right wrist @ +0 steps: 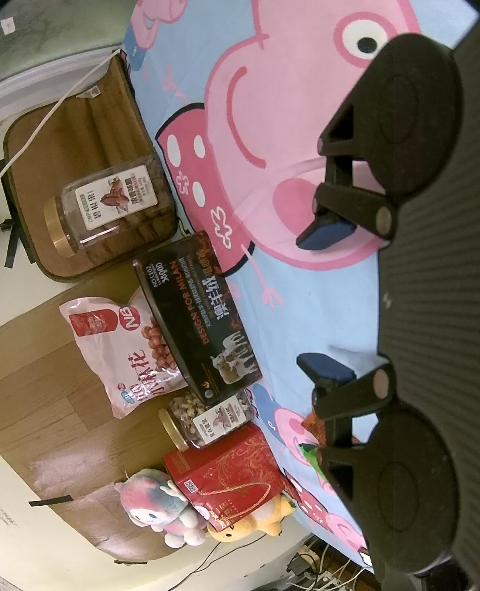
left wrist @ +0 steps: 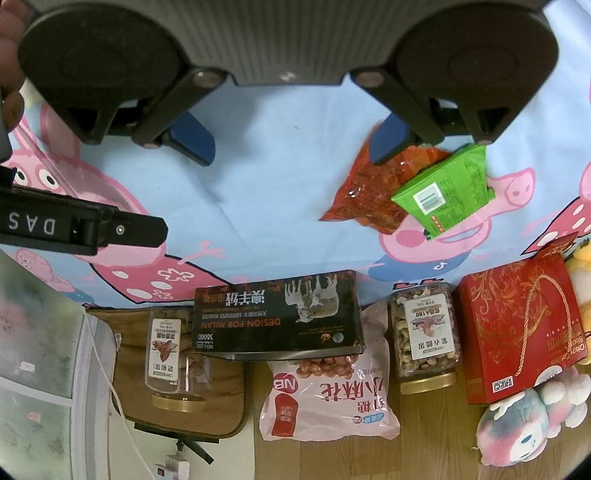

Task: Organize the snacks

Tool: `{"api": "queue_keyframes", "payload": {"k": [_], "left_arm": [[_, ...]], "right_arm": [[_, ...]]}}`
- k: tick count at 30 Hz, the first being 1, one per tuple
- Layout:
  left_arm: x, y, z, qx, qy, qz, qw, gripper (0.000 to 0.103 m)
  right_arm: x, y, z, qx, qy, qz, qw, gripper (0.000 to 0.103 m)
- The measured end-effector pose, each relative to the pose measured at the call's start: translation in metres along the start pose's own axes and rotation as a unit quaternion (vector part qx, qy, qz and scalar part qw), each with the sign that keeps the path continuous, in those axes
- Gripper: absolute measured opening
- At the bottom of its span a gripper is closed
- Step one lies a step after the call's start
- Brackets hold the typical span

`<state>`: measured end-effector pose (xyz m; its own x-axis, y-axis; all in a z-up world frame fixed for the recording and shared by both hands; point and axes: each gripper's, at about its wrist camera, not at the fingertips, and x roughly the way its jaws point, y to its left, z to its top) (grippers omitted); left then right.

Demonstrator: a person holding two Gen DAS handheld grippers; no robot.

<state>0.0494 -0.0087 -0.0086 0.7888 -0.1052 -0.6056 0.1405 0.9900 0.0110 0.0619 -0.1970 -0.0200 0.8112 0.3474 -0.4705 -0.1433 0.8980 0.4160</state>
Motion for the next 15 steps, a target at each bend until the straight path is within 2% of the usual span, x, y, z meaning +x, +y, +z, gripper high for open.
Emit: {"api": "queue_keyframes", "payload": {"k": [15], "left_arm": [[-0.0009, -0.0005, 0.0005, 0.006, -0.002, 0.006, 1.0000, 0.094]], "right_arm": [[-0.0003, -0.0001, 0.0007, 0.000, 0.000, -0.001, 1.000, 0.065]]}}
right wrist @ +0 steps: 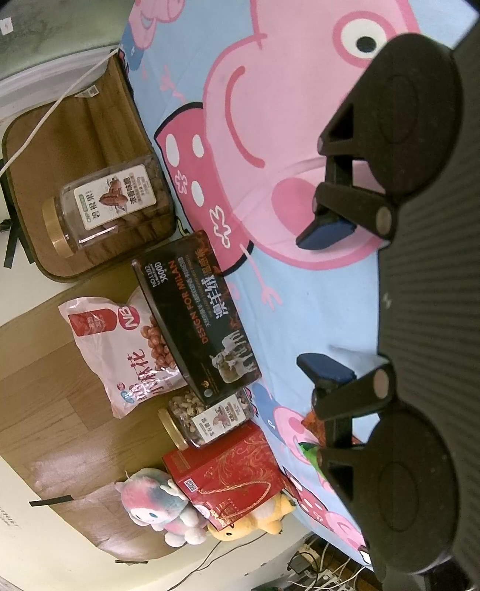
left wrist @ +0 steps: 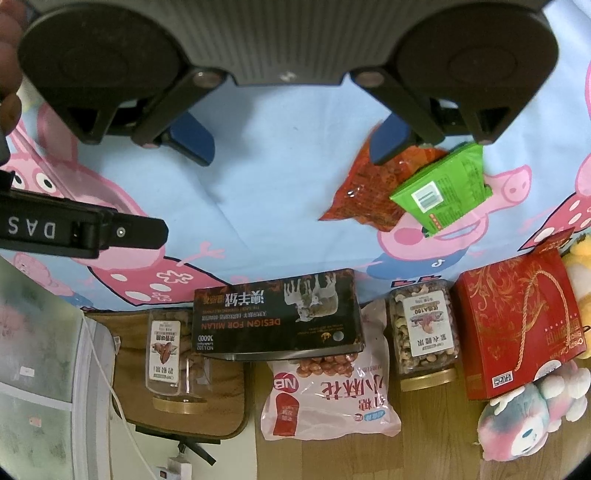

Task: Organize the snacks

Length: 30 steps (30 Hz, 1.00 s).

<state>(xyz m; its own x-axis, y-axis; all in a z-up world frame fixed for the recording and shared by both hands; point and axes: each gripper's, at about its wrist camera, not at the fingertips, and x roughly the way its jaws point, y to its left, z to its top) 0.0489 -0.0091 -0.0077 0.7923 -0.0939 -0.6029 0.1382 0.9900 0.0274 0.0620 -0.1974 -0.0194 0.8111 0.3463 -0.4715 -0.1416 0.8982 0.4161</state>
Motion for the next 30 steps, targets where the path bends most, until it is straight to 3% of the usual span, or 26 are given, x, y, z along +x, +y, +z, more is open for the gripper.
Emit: {"api": "queue_keyframes", "payload": {"k": [8, 21, 30], "left_arm": [[-0.013, 0.010, -0.001, -0.007, -0.008, 0.000, 0.9999, 0.094], [-0.050, 0.065, 0.002, -0.027, -0.026, 0.127, 0.9912, 0.098], [-0.047, 0.091, -0.002, -0.053, -0.018, 0.154, 0.9865, 0.099]], "right_arm": [[0.001, 0.004, -0.001, -0.006, 0.005, -0.003, 1.000, 0.065], [0.001, 0.014, -0.003, -0.034, 0.006, -0.018, 0.999, 0.065], [0.004, 0.022, -0.003, -0.044, 0.017, -0.008, 0.999, 0.065]]}}
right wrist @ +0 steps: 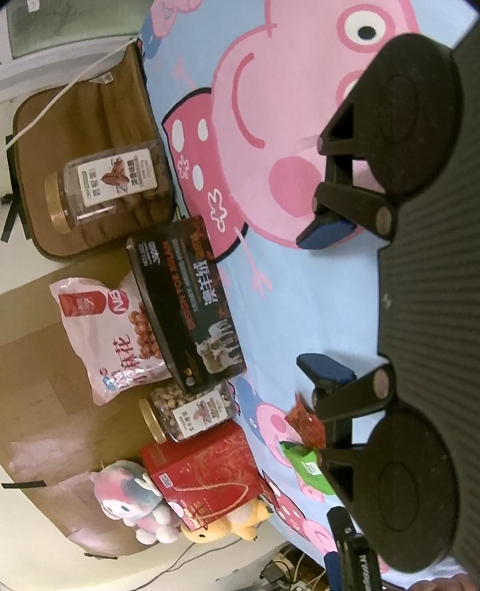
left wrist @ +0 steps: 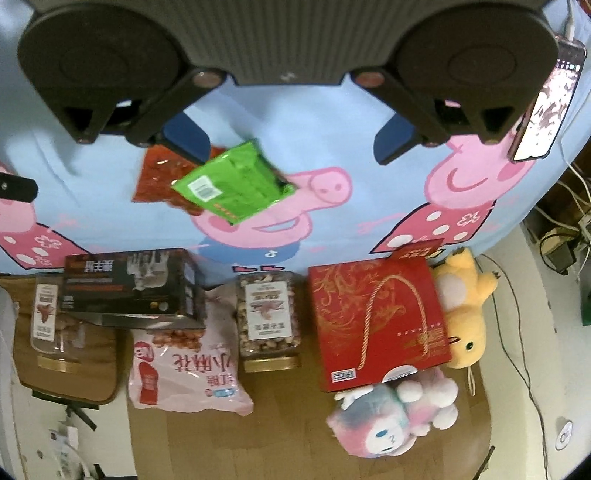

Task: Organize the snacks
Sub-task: 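Move the left tool to the green packet and grasp it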

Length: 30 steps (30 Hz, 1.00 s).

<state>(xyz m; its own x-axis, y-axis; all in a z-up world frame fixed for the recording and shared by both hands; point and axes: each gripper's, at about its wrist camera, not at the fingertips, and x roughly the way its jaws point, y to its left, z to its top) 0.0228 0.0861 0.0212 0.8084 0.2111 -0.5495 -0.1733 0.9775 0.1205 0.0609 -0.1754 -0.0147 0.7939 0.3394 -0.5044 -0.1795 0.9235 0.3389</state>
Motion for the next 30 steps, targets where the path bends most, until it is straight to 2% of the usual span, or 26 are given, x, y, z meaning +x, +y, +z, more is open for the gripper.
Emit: {"api": "queue_keyframes", "payload": {"k": [6, 11, 15, 19, 24, 28, 30], "left_arm": [[0.003, 0.007, 0.000, -0.011, 0.007, -0.006, 0.9999, 0.099], [0.010, 0.035, 0.005, -0.072, 0.024, -0.065, 0.9950, 0.096], [0.015, 0.069, 0.014, -0.120, 0.023, -0.069, 0.9901, 0.089], [0.017, 0.089, 0.019, -0.156, 0.021, -0.106, 0.9818, 0.087], [0.030, 0.086, 0.022, -0.159, 0.037, -0.136, 0.9771, 0.083], [0.050, 0.080, 0.026, -0.170, 0.065, -0.192, 0.9645, 0.082], [0.061, 0.073, 0.029, -0.163, 0.079, -0.206, 0.9618, 0.082]], "right_arm": [[0.002, 0.008, 0.000, -0.011, 0.008, 0.013, 1.000, 0.065], [0.001, 0.034, 0.001, -0.062, 0.030, 0.073, 0.995, 0.065], [-0.002, 0.068, 0.000, -0.131, 0.042, 0.123, 0.983, 0.065], [0.006, 0.097, -0.002, -0.191, 0.050, 0.153, 0.968, 0.070], [0.037, 0.122, 0.005, -0.234, 0.058, 0.161, 0.957, 0.071], [0.076, 0.139, 0.009, -0.268, 0.092, 0.170, 0.944, 0.072], [0.091, 0.144, 0.004, -0.283, 0.113, 0.167, 0.938, 0.072]]}}
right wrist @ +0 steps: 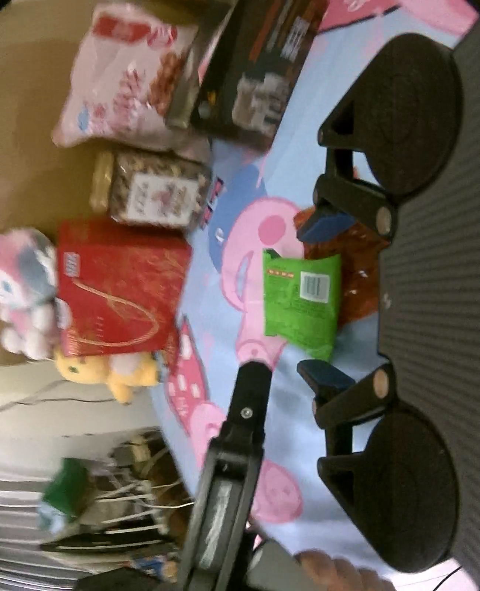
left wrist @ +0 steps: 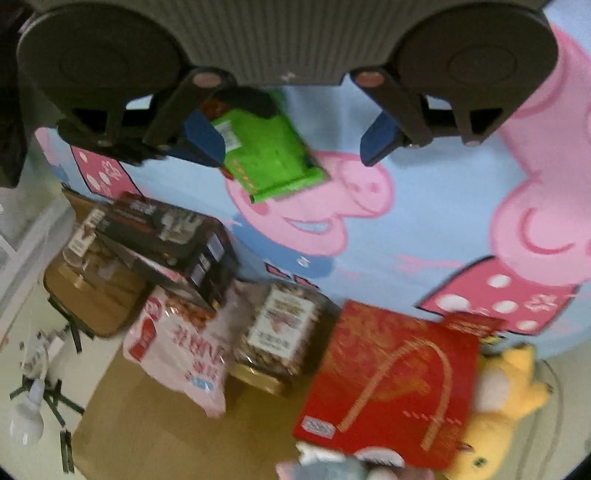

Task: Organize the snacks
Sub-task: 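Move the left tool to the green packet and grasp it, then carry the green packet into the black box and open the left tool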

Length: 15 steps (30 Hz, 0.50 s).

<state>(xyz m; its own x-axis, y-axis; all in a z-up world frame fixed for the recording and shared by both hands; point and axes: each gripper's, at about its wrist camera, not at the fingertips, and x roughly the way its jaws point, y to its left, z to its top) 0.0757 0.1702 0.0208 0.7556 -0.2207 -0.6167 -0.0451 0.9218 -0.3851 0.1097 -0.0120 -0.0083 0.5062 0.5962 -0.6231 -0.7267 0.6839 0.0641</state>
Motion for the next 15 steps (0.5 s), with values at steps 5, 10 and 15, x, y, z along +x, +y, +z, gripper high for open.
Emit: {"api": "queue_keyframes", "payload": {"k": [5, 10, 15], "left_arm": [[0.026, -0.006, -0.007, 0.008, 0.030, -0.011, 0.9994, 0.057], [0.014, -0.022, -0.002, 0.010, 0.026, -0.033, 0.9991, 0.046], [0.007, -0.068, 0.035, 0.064, -0.015, -0.045, 0.9968, 0.046]], "right_arm": [[-0.001, 0.012, -0.006, -0.026, -0.014, 0.006, 1.000, 0.062], [-0.013, 0.011, -0.007, -0.017, -0.029, 0.002, 0.999, 0.058], [-0.045, -0.007, 0.012, -0.017, -0.102, -0.025, 0.994, 0.058]]}}
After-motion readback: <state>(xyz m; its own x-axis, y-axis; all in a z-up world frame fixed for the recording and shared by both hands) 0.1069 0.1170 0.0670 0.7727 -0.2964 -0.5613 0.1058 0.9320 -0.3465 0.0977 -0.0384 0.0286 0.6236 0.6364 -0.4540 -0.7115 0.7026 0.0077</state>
